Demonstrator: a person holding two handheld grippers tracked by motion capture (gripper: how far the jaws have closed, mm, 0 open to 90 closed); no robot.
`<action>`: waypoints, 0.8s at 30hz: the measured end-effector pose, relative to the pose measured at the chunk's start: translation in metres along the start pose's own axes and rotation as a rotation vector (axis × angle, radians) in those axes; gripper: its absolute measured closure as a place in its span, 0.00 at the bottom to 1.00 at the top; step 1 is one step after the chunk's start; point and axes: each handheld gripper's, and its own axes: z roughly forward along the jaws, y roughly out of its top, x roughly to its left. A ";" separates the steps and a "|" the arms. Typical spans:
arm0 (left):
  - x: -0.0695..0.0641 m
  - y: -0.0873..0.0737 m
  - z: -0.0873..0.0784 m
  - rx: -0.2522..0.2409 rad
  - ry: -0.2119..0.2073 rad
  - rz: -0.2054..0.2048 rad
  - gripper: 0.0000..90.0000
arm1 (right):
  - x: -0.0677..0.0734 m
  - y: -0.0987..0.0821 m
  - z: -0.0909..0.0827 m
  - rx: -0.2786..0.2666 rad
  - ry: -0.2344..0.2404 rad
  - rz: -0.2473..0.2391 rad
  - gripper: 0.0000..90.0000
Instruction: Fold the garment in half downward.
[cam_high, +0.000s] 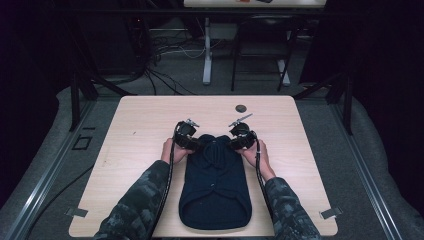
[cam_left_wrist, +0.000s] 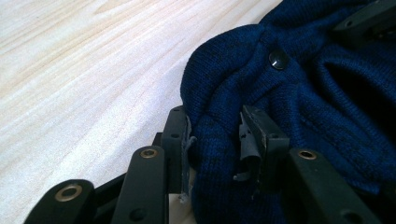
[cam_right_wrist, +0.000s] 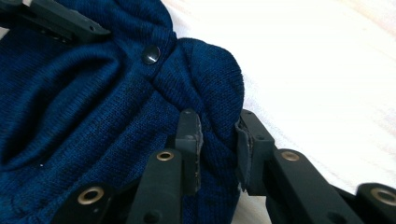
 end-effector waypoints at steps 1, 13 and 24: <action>0.000 0.000 -0.001 -0.002 0.002 0.003 0.72 | 0.001 0.000 -0.002 -0.009 -0.003 -0.002 0.81; -0.008 0.010 -0.033 -0.059 -0.023 0.060 0.74 | 0.014 0.003 -0.042 -0.106 -0.015 -0.099 0.82; -0.018 0.016 -0.058 -0.080 -0.051 0.102 0.72 | 0.027 0.001 -0.073 -0.147 -0.021 -0.172 0.82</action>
